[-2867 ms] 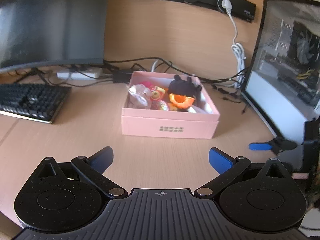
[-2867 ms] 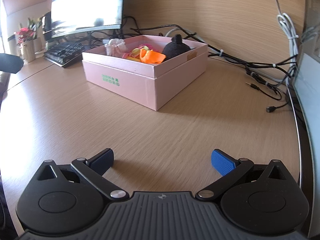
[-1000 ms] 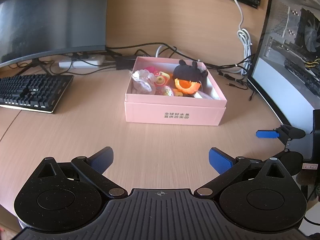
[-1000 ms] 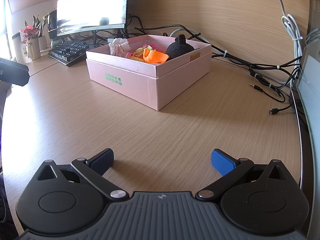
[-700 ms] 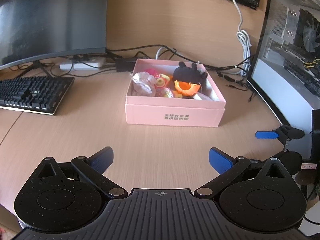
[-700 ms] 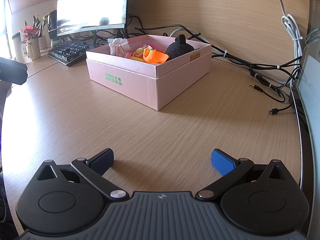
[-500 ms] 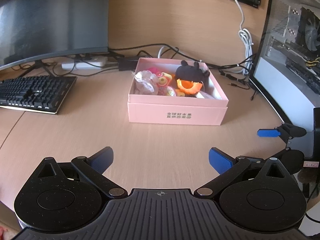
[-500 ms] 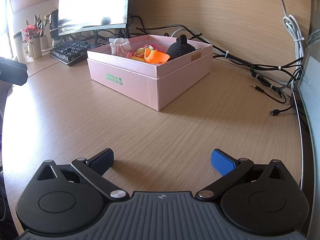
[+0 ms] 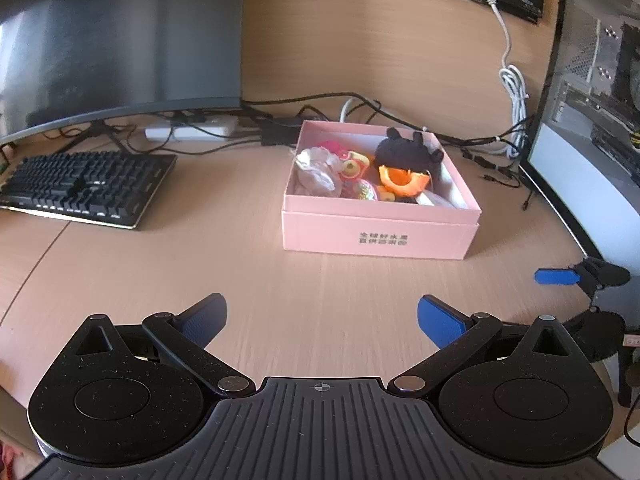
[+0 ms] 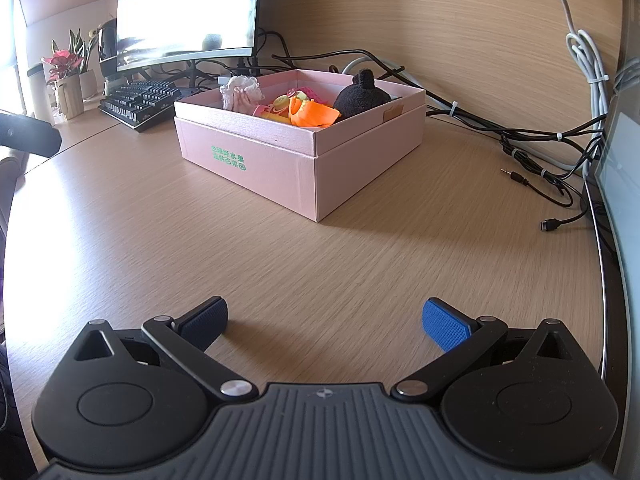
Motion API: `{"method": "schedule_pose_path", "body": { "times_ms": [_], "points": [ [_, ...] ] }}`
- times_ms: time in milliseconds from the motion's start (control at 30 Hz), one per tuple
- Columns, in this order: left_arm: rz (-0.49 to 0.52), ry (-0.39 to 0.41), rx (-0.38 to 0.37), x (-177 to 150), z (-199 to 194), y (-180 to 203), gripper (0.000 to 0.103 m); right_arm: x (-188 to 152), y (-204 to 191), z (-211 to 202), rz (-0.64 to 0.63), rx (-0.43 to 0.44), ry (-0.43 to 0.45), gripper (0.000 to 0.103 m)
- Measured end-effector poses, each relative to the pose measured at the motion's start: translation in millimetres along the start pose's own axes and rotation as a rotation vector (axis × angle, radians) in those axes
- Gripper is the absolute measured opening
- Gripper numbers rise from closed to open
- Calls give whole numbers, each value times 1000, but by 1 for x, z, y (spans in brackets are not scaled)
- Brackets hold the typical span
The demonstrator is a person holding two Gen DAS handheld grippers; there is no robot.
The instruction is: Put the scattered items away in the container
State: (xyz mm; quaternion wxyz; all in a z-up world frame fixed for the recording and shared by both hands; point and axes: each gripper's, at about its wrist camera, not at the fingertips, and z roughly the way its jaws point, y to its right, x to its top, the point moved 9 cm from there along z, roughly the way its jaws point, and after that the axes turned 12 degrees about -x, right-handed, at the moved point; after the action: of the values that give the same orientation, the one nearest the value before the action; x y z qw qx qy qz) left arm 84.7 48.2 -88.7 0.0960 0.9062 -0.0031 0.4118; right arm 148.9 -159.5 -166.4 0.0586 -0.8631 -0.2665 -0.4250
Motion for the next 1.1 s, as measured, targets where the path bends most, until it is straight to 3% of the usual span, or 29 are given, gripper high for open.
{"method": "schedule_pose_path", "body": {
  "times_ms": [1100],
  "points": [
    [71,-60,-61,1,26,18,103,0,0,0,-1,0,0,103]
  ]
}}
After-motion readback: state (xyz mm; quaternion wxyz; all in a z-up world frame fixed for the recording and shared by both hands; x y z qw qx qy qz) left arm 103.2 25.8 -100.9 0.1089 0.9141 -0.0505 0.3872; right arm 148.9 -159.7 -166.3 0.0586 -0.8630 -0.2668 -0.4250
